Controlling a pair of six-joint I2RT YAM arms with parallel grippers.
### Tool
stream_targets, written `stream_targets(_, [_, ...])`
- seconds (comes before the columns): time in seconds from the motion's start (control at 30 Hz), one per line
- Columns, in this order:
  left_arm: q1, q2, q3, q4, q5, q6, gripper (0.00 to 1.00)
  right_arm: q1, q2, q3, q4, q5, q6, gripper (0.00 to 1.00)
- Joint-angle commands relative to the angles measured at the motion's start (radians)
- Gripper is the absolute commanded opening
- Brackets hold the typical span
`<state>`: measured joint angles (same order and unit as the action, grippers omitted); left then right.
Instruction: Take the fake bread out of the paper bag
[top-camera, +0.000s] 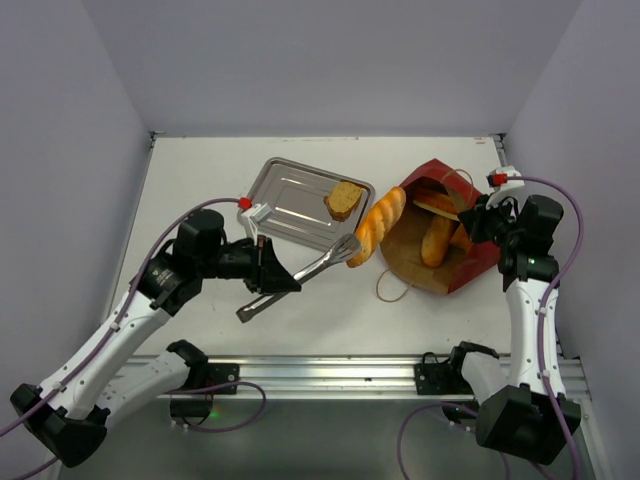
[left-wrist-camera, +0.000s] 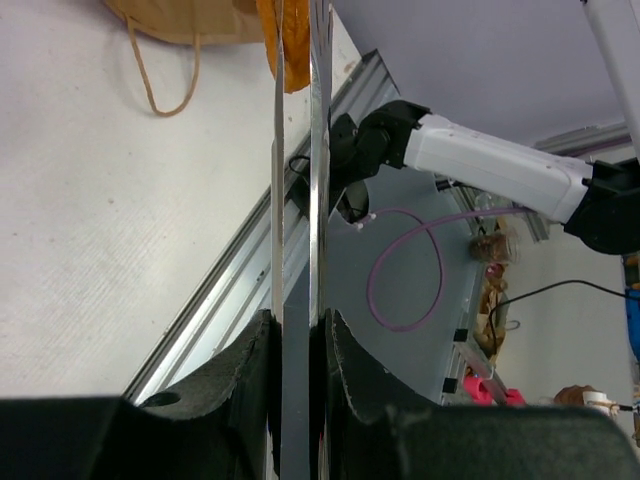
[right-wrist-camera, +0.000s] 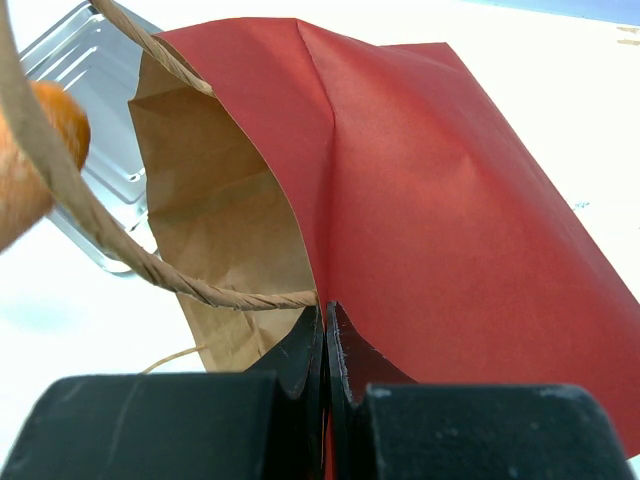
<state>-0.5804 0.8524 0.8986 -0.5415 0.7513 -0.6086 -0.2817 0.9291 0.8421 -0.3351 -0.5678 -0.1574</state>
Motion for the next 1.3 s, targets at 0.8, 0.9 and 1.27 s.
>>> stream_targets(0.8, [0.31, 0.358, -0.095, 0.61, -0.231, -0.088, 0.0, 0.001, -0.013, -0.005, 0.028, -0.026, -0.002, 0.0])
stream_targets(0.9, [0.336, 0.413, -0.124, 0.676, -0.205, -0.082, 0.0, -0.001, -0.009, -0.005, 0.028, -0.027, -0.005, 0.0])
stream_targets(1.27, [0.383, 0.589, -0.196, 0.755, -0.104, -0.062, 0.0, -0.001, -0.004, -0.005, 0.027, -0.032, -0.007, 0.0])
